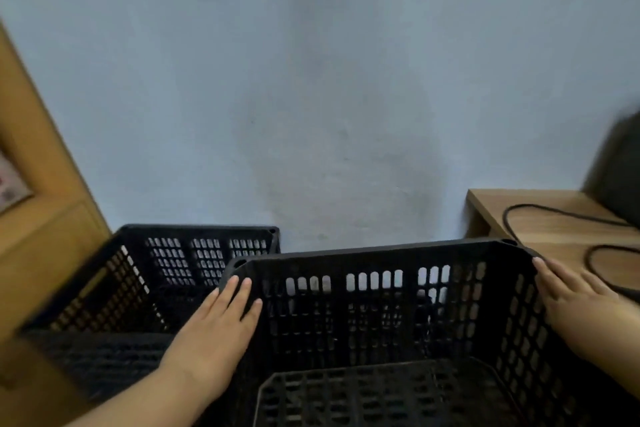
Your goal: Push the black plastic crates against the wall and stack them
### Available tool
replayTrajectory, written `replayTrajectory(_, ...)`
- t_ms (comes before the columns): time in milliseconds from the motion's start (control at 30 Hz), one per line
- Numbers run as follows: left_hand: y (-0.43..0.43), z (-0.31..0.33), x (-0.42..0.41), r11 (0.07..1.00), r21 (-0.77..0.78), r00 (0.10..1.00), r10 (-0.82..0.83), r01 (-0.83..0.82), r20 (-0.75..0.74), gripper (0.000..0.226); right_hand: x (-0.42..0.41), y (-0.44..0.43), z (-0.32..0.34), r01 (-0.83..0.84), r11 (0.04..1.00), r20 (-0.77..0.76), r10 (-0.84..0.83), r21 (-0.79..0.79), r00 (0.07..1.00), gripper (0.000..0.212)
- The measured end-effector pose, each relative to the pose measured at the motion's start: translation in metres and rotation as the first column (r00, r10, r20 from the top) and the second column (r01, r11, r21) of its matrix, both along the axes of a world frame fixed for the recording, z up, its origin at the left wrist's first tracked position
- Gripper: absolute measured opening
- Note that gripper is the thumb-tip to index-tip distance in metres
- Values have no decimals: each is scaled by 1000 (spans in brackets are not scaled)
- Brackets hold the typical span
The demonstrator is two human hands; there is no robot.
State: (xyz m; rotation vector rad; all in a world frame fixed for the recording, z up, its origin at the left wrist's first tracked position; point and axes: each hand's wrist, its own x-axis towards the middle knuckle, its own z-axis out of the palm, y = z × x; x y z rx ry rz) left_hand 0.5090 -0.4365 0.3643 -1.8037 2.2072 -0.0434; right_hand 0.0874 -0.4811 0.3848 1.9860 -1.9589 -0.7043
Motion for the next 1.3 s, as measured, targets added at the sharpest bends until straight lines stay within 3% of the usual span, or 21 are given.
replayTrajectory(67,8,33,10,1000,-29,1000,9,-10,-9,83,5,1,36,-116,988,23,119,-99,993,61)
replayTrajectory(133,14,66,21,997,-72,1000,17,-18,-15,85,1,-4,63,-190,958,-12,192,-214,981,44)
replayTrajectory(167,16,83,28,995,-94,1000,21,-22,-15,86,-8,-16,64,-228,926,-17,234,-300,972,46)
replayTrajectory(233,15,115,42,989,-144,999,31,-32,-10,87,8,-23,97,-194,936,36,214,-292,976,49)
replayTrajectory(300,8,144,61,981,-191,999,24,-18,27,86,56,-9,154,-176,966,-27,174,-190,984,56)
replayTrajectory(333,3,158,73,978,-207,998,41,-30,49,86,65,-18,164,-281,914,-64,275,-291,959,62)
replayTrajectory(400,-15,183,100,963,-267,995,69,-46,79,88,84,-26,184,-209,965,11,213,-160,977,61)
replayTrajectory(500,-44,209,143,933,-354,990,101,-60,97,86,111,-53,197,-201,965,142,225,-169,964,68)
replayTrajectory(633,-74,233,202,909,-409,982,143,-81,124,84,160,-95,205,-309,927,134,341,-212,930,79)
replayTrajectory(700,-84,230,231,891,-440,982,169,-115,87,83,188,-116,201,-357,901,189,406,-248,894,91)
replayTrajectory(767,-92,221,260,882,-454,985,165,-124,51,86,212,-141,197,-399,876,106,439,-271,892,105)
replayTrajectory(833,-103,208,297,875,-476,984,153,-91,93,102,235,-171,174,-419,833,121,488,-361,864,99)
replayTrajectory(1033,-151,169,389,913,-387,947,230,-131,223,116,319,-213,121,-336,896,180,396,-291,900,96)
replayTrajectory(1133,-187,149,437,920,-378,941,213,-104,261,119,370,-206,112,-355,893,168,408,-276,897,104)
replayTrajectory(1267,-226,125,475,948,-304,971,151,-90,184,121,417,-213,93,-241,947,276,294,-212,915,101)
replayTrajectory(1300,-234,119,481,953,-294,982,124,-79,139,113,419,-220,78,-249,950,236,291,-190,927,97)
